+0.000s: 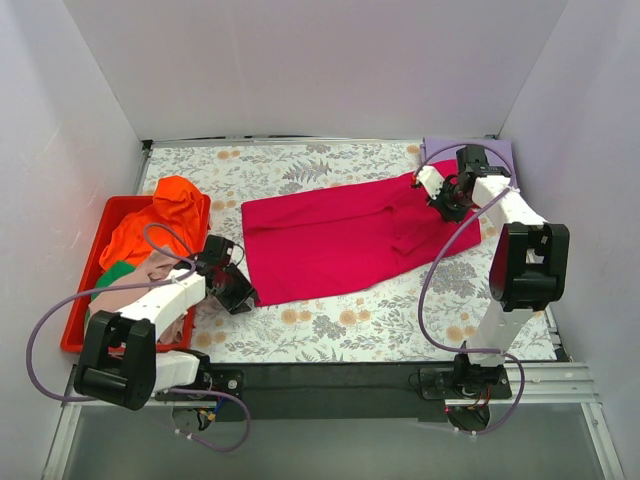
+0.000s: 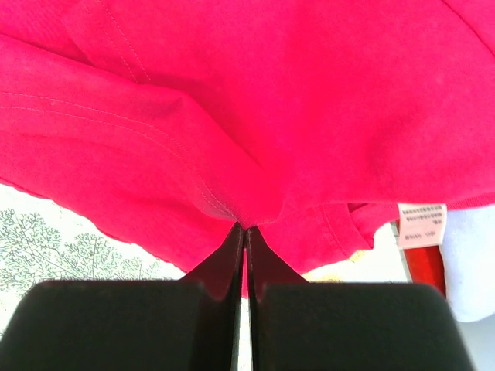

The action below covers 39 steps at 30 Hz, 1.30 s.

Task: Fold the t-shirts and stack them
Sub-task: Fold the tshirt

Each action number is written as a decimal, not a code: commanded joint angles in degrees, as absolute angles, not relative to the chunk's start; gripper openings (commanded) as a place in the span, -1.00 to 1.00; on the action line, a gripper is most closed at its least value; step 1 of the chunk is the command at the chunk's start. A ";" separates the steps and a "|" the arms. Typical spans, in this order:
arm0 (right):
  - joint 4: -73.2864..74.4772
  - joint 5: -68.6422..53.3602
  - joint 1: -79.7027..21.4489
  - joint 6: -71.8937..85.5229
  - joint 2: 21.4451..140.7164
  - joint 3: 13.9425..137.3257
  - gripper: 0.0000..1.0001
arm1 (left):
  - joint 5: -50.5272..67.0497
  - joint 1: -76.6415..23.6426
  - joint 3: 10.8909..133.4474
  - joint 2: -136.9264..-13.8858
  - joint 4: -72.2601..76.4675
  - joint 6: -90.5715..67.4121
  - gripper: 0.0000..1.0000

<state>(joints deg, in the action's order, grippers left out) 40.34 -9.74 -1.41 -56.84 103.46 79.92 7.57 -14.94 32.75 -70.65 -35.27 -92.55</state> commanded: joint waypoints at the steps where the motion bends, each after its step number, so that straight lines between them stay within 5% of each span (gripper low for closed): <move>1: 40.43 -11.51 -0.53 -56.78 100.02 79.72 -0.97 | 6.59 -15.29 34.54 -71.54 -32.79 -92.11 -0.32; 6: 40.52 -12.04 -0.53 -56.69 99.58 79.89 -0.97 | 8.88 -15.29 34.01 -74.35 -30.50 -90.44 -0.53; 10: 40.60 -12.30 -0.53 -56.60 99.14 80.33 -0.97 | 8.96 -15.29 34.71 -74.80 -29.80 -89.39 -1.00; 39: 40.52 -13.71 1.23 -53.61 92.99 88.33 -0.97 | 6.76 -11.34 41.22 -66.89 -35.07 -88.51 -1.00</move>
